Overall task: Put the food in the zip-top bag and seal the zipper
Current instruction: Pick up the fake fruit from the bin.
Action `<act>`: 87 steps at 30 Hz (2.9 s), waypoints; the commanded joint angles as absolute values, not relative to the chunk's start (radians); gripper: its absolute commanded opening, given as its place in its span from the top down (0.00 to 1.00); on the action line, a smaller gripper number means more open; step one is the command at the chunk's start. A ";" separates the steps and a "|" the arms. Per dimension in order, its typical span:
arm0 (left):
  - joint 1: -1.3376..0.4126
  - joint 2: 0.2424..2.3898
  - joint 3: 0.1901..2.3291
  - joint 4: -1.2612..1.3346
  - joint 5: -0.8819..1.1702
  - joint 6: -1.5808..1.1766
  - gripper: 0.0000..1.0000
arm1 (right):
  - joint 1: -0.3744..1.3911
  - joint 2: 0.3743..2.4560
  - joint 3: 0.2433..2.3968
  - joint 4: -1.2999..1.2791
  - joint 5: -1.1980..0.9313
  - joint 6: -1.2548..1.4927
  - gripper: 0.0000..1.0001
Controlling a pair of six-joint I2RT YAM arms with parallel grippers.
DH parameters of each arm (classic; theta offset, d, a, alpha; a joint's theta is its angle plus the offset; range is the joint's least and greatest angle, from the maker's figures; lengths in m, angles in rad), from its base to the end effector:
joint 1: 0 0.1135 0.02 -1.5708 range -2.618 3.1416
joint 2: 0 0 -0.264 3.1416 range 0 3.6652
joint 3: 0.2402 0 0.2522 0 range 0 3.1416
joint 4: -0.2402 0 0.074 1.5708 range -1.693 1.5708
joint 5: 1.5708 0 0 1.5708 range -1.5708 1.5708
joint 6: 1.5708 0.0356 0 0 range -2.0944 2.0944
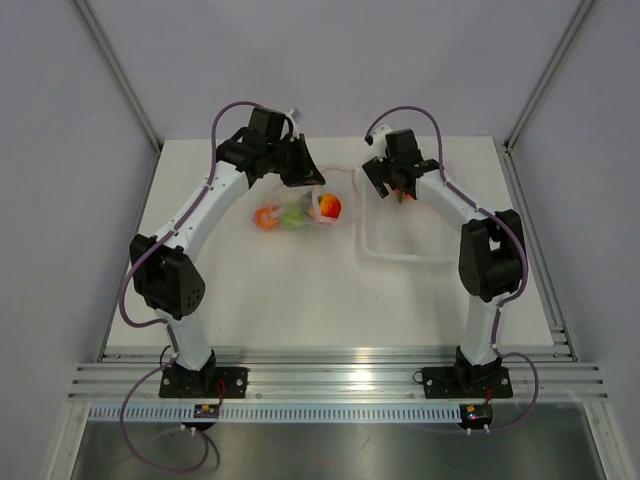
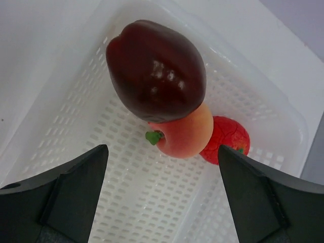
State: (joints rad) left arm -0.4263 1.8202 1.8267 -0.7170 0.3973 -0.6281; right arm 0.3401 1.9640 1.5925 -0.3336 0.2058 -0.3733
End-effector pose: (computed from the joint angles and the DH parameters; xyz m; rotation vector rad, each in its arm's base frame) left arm 0.3683 -0.1824 0.3612 -0.0213 2.4199 -0.9755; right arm 0.4305 0.1446 0.2538 -0.6905 2.1629 -0.2516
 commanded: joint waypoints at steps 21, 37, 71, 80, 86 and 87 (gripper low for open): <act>-0.402 1.764 1.801 -0.686 0.428 -0.609 1.00 | 0.359 2.109 1.718 -0.233 0.124 -0.698 0.01; -0.394 1.753 1.772 -0.669 0.437 -0.612 1.00 | 0.357 2.054 1.622 -0.124 0.123 -0.611 0.24; -0.396 1.767 1.821 -0.637 0.465 -0.676 1.00 | 0.627 1.244 1.069 -0.104 -0.094 0.057 0.28; -0.397 1.723 1.810 -0.647 0.482 -0.663 1.00 | 0.646 1.422 1.184 -0.063 -0.020 0.112 0.27; -0.399 1.694 1.781 -0.631 0.508 -0.667 1.00 | 0.646 1.525 1.290 -0.080 0.046 0.161 0.27; -0.399 1.692 1.776 -0.629 0.515 -0.667 1.00 | 0.646 1.546 1.299 -0.081 0.057 0.172 0.26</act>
State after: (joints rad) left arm -0.3992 1.7508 1.7721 -0.6842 0.4549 -0.6632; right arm 0.6373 1.5146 1.2133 -0.1268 -0.0063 0.1238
